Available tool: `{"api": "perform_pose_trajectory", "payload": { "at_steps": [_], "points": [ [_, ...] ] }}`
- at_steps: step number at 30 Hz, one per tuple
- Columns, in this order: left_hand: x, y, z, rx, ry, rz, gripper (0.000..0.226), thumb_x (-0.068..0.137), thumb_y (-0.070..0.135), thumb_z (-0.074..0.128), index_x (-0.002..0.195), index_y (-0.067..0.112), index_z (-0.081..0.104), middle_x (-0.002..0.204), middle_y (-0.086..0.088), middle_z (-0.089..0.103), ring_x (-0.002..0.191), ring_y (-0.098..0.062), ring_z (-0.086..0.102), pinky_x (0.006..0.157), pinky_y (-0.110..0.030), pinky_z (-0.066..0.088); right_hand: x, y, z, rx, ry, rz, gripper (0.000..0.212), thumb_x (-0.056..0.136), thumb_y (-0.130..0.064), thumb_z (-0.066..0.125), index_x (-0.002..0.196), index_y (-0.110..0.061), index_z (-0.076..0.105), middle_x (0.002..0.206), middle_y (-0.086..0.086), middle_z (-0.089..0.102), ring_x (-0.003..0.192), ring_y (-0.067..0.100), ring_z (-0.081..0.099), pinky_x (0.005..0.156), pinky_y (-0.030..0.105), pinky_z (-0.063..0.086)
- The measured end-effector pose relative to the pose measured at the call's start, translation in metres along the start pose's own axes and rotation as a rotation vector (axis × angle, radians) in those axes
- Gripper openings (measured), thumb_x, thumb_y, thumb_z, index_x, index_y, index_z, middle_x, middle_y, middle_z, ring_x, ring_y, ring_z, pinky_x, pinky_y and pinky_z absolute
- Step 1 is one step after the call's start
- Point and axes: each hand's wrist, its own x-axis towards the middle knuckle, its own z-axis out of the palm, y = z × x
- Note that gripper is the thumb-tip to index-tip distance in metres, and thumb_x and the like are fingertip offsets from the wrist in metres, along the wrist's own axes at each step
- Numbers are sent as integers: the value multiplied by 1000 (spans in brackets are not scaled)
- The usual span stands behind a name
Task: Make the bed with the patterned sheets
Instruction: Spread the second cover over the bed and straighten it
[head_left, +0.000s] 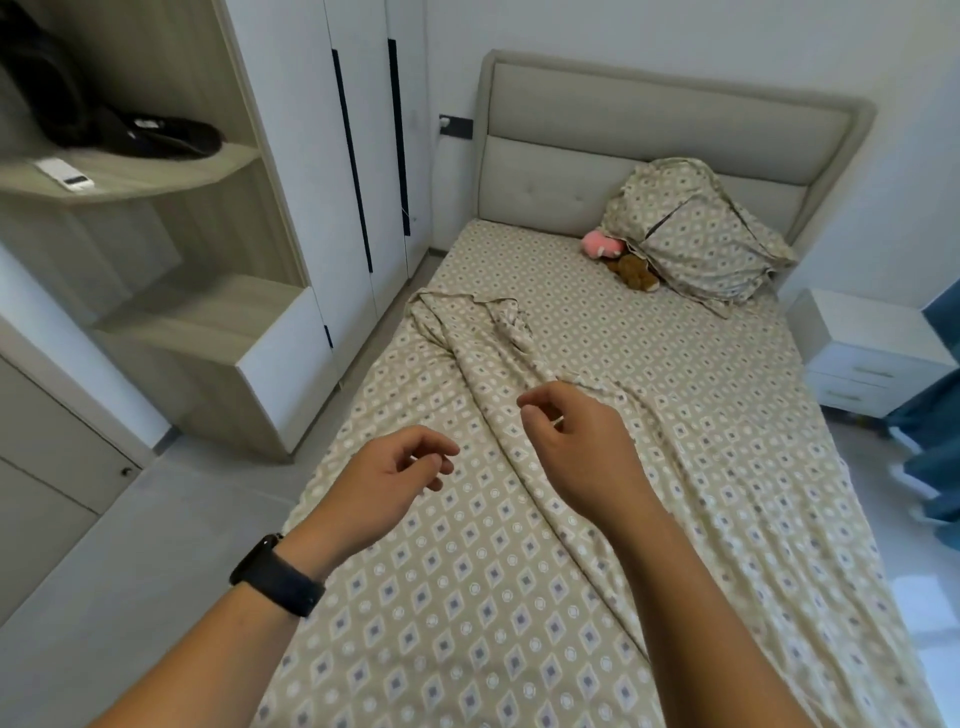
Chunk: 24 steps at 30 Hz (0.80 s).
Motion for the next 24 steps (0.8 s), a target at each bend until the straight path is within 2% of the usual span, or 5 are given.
{"api": "perform_pose_trajectory", "payload": {
  "at_steps": [5, 8, 11, 18, 24],
  "points": [
    [12, -55, -102, 50, -95, -12, 22, 101, 15, 56, 103, 29, 72, 97, 11, 74, 88, -10, 71, 87, -49, 57, 15, -64, 90, 5, 42, 24, 20, 101, -34, 54, 113, -31, 69, 96, -21, 66, 79, -2, 61, 71, 27, 55],
    [18, -76, -169, 58, -133, 6, 22, 101, 15, 56, 103, 30, 72, 98, 10, 74, 88, -10, 71, 88, -48, 57, 18, -105, 141, -16, 23, -4, 20, 101, -35, 54, 114, -32, 69, 101, -22, 62, 87, -6, 58, 72, 17, 47],
    [30, -87, -220, 110, -110, 2, 23, 100, 13, 57, 102, 30, 73, 96, 10, 75, 86, -11, 71, 90, -50, 56, 17, -134, 172, -49, 55, -35, 19, 101, -36, 54, 115, -33, 67, 107, -23, 57, 97, -4, 55, 80, 18, 45],
    [36, -96, -273, 89, -158, 94, 20, 101, 19, 58, 104, 32, 72, 97, 12, 74, 90, -11, 71, 91, -42, 57, 26, -162, 214, -53, 89, -49, 15, 100, -32, 57, 107, -35, 69, 106, -25, 57, 98, -2, 57, 84, 26, 51],
    [20, -132, -313, 103, -181, 58, 21, 100, 20, 58, 104, 36, 72, 97, 13, 73, 90, -14, 69, 89, -45, 57, 62, -213, 272, -60, 38, -161, 19, 100, -29, 56, 110, -28, 71, 106, -18, 60, 96, 2, 59, 82, 27, 51]
  ]
}}
